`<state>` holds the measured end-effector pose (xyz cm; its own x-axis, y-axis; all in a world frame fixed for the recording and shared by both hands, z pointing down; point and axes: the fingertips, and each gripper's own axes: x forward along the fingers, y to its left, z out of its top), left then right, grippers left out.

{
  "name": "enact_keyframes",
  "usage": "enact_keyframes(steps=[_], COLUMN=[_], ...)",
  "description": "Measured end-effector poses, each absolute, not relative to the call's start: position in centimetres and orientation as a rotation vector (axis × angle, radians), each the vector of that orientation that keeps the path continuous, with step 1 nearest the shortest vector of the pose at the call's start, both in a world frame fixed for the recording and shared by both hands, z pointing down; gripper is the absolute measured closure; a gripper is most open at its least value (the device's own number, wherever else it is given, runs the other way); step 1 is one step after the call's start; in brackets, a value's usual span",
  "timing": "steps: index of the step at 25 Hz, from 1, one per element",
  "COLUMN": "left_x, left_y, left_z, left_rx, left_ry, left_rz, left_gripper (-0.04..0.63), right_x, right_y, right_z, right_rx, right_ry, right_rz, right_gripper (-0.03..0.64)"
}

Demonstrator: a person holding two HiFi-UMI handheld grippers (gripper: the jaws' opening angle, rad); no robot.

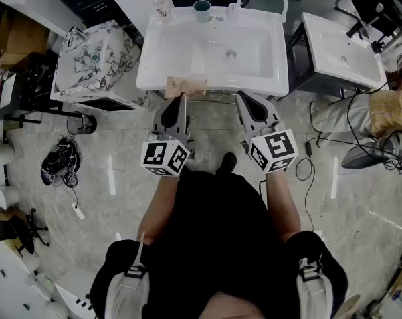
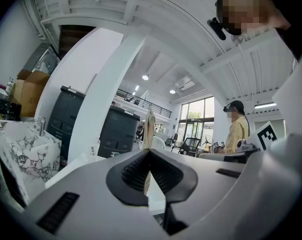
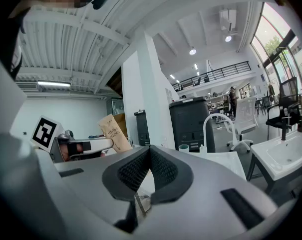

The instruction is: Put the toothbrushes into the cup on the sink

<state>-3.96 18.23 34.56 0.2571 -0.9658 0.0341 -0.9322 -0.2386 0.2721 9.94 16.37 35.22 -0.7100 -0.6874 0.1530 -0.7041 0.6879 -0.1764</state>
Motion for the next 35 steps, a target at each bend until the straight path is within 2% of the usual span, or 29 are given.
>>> enact_keyframes(steps=[14,35], left_x=[-2.6,-2.1], left_y=[19.1,18.5], left_z=[33.9,35.8], left_rx=[2.283,2.226], left_ry=[-1.818,-1.829], left_rz=[-0.210,-0.185], left_gripper=[0.581,0.581], right_x=[11.4,13.0], right_y=[17.6,16.6], right_z=[34.4,37.9], right_rx=[1.148,1.133], right_ry=[-2.856,-2.783], right_rz=[0.259,0.411], right_gripper=[0.588,0.588])
